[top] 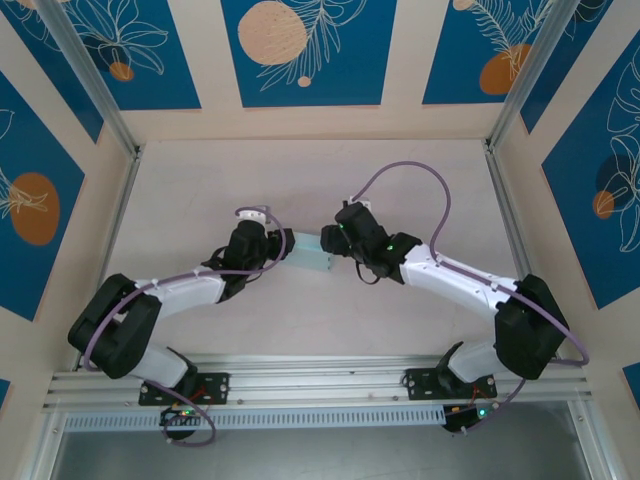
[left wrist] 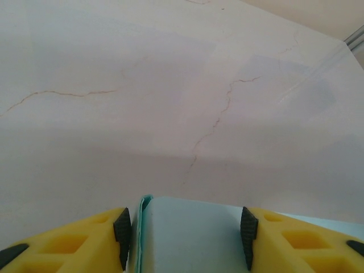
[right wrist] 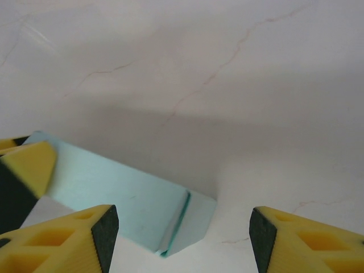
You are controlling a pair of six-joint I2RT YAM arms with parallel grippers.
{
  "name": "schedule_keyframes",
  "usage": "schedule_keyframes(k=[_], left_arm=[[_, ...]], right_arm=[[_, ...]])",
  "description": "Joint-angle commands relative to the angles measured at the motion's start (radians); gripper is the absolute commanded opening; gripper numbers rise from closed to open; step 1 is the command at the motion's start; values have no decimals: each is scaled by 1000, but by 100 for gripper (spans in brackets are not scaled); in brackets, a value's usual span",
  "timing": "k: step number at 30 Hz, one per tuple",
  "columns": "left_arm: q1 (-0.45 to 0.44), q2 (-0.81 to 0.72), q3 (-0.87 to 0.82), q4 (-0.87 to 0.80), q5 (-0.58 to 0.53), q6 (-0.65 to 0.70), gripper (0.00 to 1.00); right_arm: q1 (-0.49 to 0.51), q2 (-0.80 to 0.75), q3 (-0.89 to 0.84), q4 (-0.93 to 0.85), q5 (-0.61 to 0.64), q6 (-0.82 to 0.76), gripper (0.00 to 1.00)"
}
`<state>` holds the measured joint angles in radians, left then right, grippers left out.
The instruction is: Fold the paper box
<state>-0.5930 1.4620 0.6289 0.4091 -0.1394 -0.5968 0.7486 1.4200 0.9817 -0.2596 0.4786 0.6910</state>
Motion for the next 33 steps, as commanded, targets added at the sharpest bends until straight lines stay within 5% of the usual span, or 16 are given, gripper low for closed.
schedule_keyframes(k=[1,16,27,33], left_arm=[[-2,44,-46,-136,20,1,54],[-2,41,-46,-139,12,-1,54],[-4,24,-40,-152,14,6,55],[6,-19,-16,-209,8,34,56]], right_arm=[[-56,32,-5,49,-197,59,64],[-139,63,-126,149,-394,143,61],[-173,97,-189,193,-422,158,33],[-171,107,-240,220,-423,175,32]])
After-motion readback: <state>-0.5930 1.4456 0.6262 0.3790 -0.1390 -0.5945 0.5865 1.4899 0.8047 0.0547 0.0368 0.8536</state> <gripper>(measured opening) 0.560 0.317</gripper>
